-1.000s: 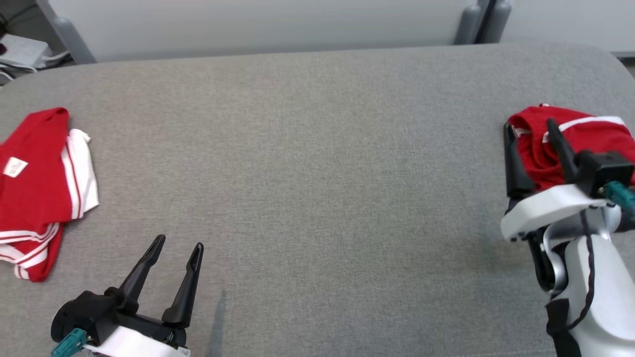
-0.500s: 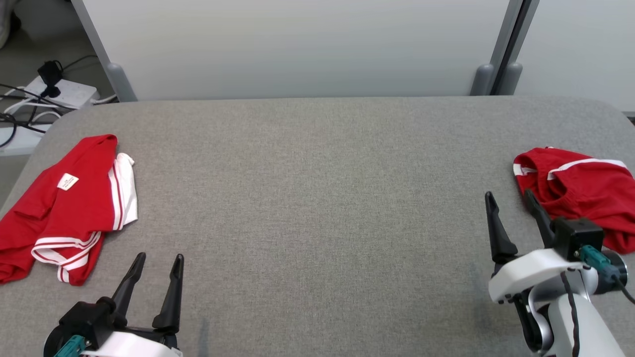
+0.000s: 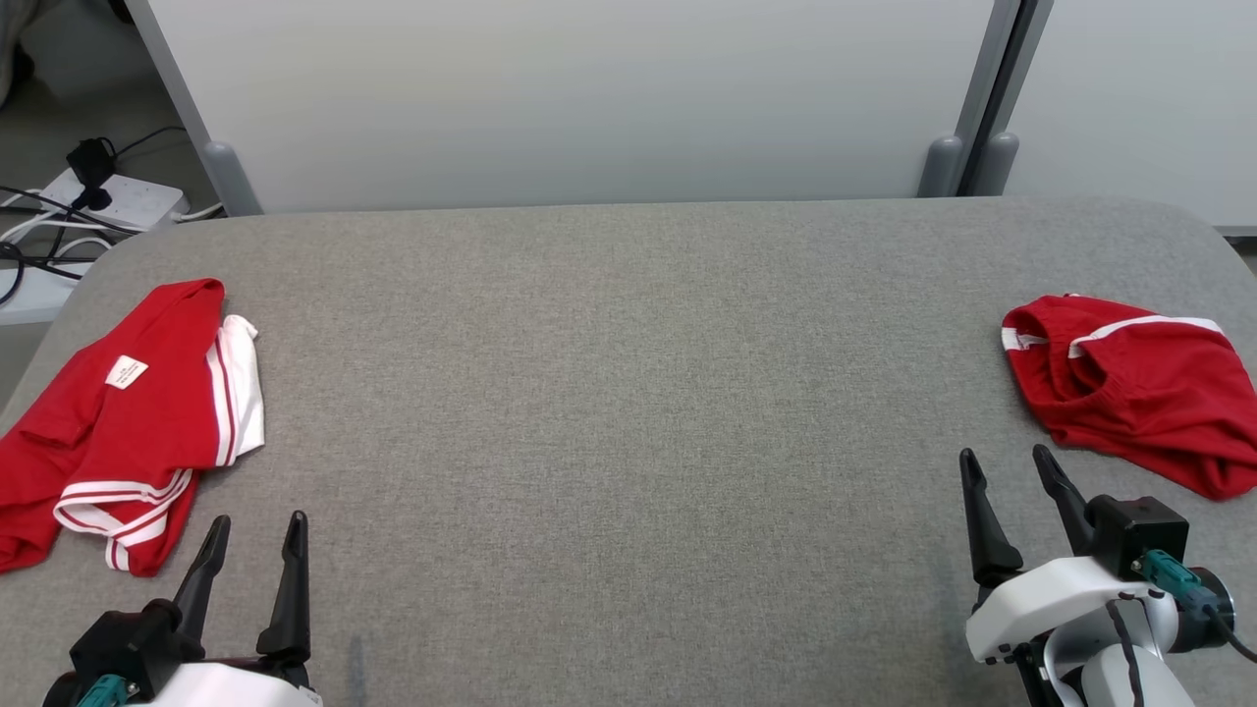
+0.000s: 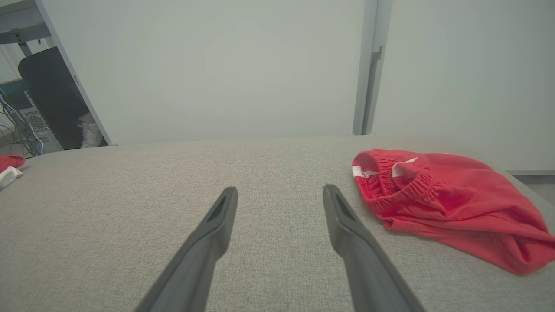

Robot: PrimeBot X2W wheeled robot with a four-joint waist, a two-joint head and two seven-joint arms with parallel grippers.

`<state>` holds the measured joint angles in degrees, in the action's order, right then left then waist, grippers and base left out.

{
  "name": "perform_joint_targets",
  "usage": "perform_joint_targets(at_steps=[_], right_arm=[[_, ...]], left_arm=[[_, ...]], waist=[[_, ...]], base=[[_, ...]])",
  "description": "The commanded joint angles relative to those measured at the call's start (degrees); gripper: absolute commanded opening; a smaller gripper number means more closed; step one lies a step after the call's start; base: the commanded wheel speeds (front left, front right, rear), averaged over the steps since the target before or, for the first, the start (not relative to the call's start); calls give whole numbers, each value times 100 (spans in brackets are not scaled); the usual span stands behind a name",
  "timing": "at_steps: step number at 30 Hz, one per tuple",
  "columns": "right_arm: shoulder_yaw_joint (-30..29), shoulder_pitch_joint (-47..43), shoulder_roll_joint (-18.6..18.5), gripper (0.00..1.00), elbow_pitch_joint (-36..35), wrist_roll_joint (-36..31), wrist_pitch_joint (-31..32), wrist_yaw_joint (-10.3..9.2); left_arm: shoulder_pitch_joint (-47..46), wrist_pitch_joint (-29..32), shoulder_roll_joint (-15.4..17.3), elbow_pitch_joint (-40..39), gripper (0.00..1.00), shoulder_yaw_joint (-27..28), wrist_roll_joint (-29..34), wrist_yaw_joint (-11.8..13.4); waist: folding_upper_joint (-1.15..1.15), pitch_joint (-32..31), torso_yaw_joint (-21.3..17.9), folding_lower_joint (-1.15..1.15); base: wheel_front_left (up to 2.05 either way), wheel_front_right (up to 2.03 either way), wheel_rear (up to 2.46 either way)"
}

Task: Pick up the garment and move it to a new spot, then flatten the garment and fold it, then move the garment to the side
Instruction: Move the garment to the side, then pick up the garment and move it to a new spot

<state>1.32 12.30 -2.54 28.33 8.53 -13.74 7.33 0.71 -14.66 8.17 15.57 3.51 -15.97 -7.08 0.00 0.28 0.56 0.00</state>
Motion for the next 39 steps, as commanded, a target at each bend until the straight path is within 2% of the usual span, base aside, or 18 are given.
perform_joint_targets(at_steps=[1,10,16,23,36,37,38,39], right_arm=[[167,81,-33,100,-146,20,-113,16],[263,67,-33,100,-295,23,-124,16],[359,90,-33,100,-369,8,-125,16],[486,152,-33,100,-372,19,-125,16],[709,432,-33,100,-101,67,-126,16],[709,432,-33,100,-101,67,-126,16],[714,474,-33,100,-42,57,-126,16],[714,474,-33,100,-42,57,-126,16]], left_arm=[[-180,-34,75,-113,100,226,69,-40],[-187,-34,108,-142,100,220,22,-40],[-242,-34,159,-150,100,156,-40,-40],[-300,-34,255,-50,100,218,-135,-40],[-450,-34,314,279,100,333,-243,-40],[-450,-34,314,279,100,333,-243,-40],[-479,-34,317,342,100,327,-256,-40],[-479,-34,317,342,100,327,-256,-40]], waist=[[0,10,-11,0],[0,120,-14,0],[0,219,237,0],[0,318,850,0],[0,469,2262,0],[0,469,2262,0],[0,492,2460,0],[0,492,2460,0]], base=[[0,0,0],[0,0,0],[0,0,0],[0,0,0],[0,0,0],[0,0,0],[0,0,0],[0,0,0]])
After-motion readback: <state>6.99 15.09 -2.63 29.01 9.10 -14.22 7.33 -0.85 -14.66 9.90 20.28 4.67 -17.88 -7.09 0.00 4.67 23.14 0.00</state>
